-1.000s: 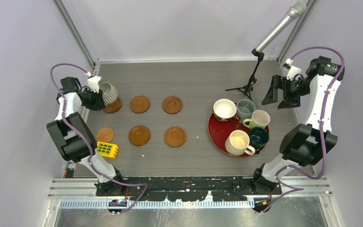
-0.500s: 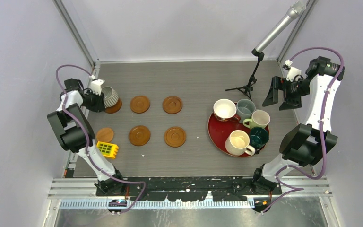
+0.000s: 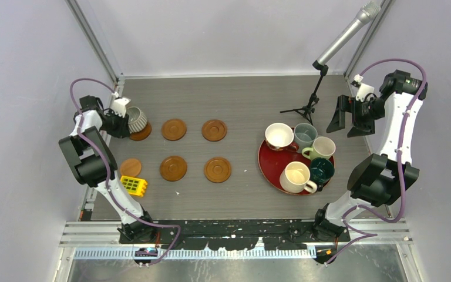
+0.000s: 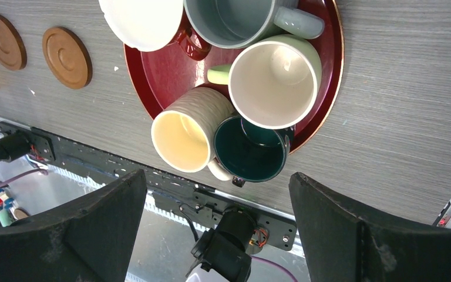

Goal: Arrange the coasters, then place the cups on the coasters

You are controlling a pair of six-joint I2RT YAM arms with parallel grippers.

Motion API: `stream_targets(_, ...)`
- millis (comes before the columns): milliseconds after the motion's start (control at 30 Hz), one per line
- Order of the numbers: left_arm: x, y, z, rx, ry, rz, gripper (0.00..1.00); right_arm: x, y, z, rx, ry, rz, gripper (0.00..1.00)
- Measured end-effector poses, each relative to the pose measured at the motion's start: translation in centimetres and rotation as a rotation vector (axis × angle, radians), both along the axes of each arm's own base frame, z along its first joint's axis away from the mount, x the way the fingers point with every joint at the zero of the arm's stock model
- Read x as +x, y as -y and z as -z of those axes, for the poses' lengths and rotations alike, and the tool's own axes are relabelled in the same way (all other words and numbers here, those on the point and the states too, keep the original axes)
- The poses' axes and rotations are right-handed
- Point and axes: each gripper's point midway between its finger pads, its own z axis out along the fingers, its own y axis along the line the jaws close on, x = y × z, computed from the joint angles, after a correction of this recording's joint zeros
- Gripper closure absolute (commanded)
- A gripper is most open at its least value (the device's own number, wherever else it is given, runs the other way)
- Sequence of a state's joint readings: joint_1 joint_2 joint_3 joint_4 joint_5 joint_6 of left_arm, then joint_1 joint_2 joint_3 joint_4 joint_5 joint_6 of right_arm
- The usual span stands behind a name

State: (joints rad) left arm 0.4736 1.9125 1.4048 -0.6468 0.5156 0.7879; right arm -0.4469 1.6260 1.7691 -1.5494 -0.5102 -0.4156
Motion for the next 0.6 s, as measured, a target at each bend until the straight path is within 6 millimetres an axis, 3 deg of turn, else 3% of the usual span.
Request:
stream_targets(400,-0.43,0.02,0.58,0.004,-0.023,0.012,0.94,-0.05,0.03,0.07,-0.002,-0.003,0.0,0.05)
stream_targets(600,-0.48,-0.08,0.7,0.015,-0.022,0.025,0.84,-0.28,-0.07,0.36,0.003,-0.014,0.001,0.05)
